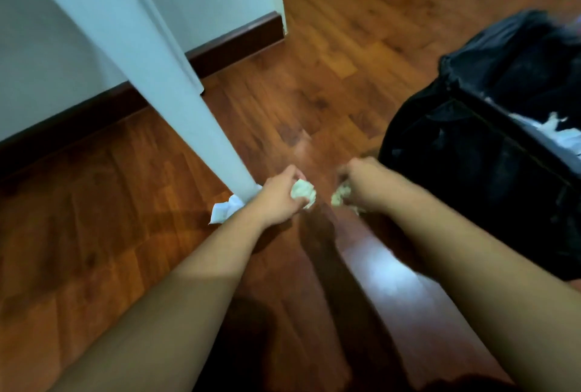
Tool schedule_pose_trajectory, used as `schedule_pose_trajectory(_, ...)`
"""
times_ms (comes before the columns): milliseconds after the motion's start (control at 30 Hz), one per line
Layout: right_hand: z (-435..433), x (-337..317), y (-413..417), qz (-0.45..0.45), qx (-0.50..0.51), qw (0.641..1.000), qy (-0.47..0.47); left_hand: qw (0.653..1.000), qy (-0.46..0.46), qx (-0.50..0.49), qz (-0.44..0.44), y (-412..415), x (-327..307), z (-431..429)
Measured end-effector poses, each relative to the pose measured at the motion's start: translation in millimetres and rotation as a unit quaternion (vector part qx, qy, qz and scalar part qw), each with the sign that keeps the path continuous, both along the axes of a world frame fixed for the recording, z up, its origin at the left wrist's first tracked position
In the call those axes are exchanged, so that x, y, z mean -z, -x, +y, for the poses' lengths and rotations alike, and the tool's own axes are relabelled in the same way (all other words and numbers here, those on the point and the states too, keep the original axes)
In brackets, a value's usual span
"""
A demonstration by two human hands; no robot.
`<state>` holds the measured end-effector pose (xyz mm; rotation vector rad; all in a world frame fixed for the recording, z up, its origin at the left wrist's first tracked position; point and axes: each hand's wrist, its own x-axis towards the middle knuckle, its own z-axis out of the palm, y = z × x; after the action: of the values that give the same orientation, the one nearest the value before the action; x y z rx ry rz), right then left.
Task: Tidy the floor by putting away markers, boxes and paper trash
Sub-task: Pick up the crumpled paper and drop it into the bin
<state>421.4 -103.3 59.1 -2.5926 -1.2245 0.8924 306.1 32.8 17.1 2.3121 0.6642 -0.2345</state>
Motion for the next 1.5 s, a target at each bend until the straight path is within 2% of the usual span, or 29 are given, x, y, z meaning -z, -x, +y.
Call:
schedule_pose_trajectory(100, -9.8, -106.9, -30.1, -0.103, 0.038, 0.984, -0.137, 0.978, -0.018, -0.053, -0.202, -47.2, -73.0, -16.8)
schedule_pose_trajectory(167, -38.1, -164.2, -48.0, -0.165, 0.111, 0.948, -0.249, 0.939, -0.077, -0.058, -0.331, -76.6, -123.8, -25.1)
schedule_pose_trajectory(233, -74.7, -204.1, -62.0, -0.195, 0.183, 0.904, -0.334, 0.904, -0.094, -0.043, -0.415, -104.6, -170.0, -40.6)
schedule_pose_trajectory(300, -108.1, -222.9, -76.1, -0.209, 0.244, 0.879, -0.353, 0.886, -0.100, -0.011, -0.452, -129.3, -202.8, -63.0)
schedule_pose_trajectory(367, -136.2, -225.3, -93.9, -0.213, 0.293, 0.876, -0.319, 0.885, -0.107, 0.035, -0.452, -153.5, -218.7, -92.2)
schedule_pose_trajectory(400, -147.1, -221.3, -102.8, -0.195, 0.308, 0.886, -0.286, 0.894, -0.111, 0.069, -0.428, -165.1, -219.2, -105.5)
schedule_pose_trajectory(467, -160.5, -206.0, -116.8, -0.124, 0.318, 0.921, -0.186, 0.929, -0.138, 0.144, -0.311, -183.2, -207.1, -123.2)
schedule_pose_trajectory(533, -166.1, -187.2, -123.6, -0.049, 0.308, 0.948, -0.068, 0.950, -0.157, 0.195, -0.188, -190.4, -190.0, -130.8)
schedule_pose_trajectory(567, -167.0, -178.8, -125.3, -0.037, 0.298, 0.953, -0.027, 0.953, -0.150, 0.196, -0.175, -187.3, -184.2, -131.4)
schedule_pose_trajectory(633, -164.0, -171.3, -127.3, -0.056, 0.293, 0.954, -0.022, 0.948, -0.131, 0.160, -0.243, -175.6, -176.3, -126.9)
schedule_pose_trajectory(733, -144.7, -170.3, -121.4, -0.088, 0.274, 0.951, -0.110, 0.922, -0.110, 0.085, -0.361, -147.8, -161.1, -113.4)
schedule_pose_trajectory(833, -104.4, -170.8, -94.6, -0.065, 0.202, 0.952, -0.220, 0.911, -0.124, 0.028, -0.392, -102.1, -118.8, -96.5)
schedule_pose_trajectory(933, -53.8, -142.8, -54.7, 0.000, 0.087, 0.968, -0.235, 0.927, -0.214, 0.085, -0.295, -26.2, -43.3, -73.0)
schedule_pose_trajectory(967, -37.1, -122.6, -40.9, 0.020, 0.051, 0.975, -0.215, 0.941, -0.230, 0.117, -0.220, 4.1, -16.3, -61.6)
schedule_pose_trajectory(1033, -11.5, -70.2, -13.3, 0.049, -0.005, 0.987, -0.151, 0.962, -0.237, 0.139, -0.008, 59.2, 23.4, -34.9)
schedule_pose_trajectory(1067, -3.4, -37.4, 1.2, 0.059, -0.024, 0.992, -0.111, 0.958, -0.240, 0.125, 0.094, 81.1, 35.8, -21.3)
schedule_pose_trajectory(1133, -1.5, 29.8, 27.9, 0.079, -0.040, 0.996, -0.016, 0.946, -0.240, 0.046, 0.212, 103.1, 50.5, 5.2)
schedule_pose_trajectory(1200, -12.9, 88.6, 50.6, 0.089, -0.040, 0.992, 0.077, 0.948, -0.232, -0.067, 0.207, 105.1, 54.8, 28.9)
schedule_pose_trajectory(1267, -30.0, 124.6, 63.9, 0.063, -0.050, 0.986, 0.148, 0.946, -0.256, -0.119, 0.157, 96.5, 61.4, 50.3)
schedule_pose_trajectory(1333, -41.3, 141.6, 70.0, 0.063, -0.056, 0.978, 0.190, 0.948, -0.253, -0.111, 0.161, 83.9, 72.7, 67.7)
schedule_pose_trajectory(1433, -45.3, 147.5, 70.2, 0.064, -0.063, 0.975, 0.203, 0.956, -0.161, -0.071, 0.236, 72.3, 98.1, 80.8)
schedule_pose_trajectory(1500, -44.7, 151.8, 70.7, 0.069, -0.055, 0.975, 0.205, 0.959, -0.115, -0.062, 0.251, 76.5, 112.8, 78.8)
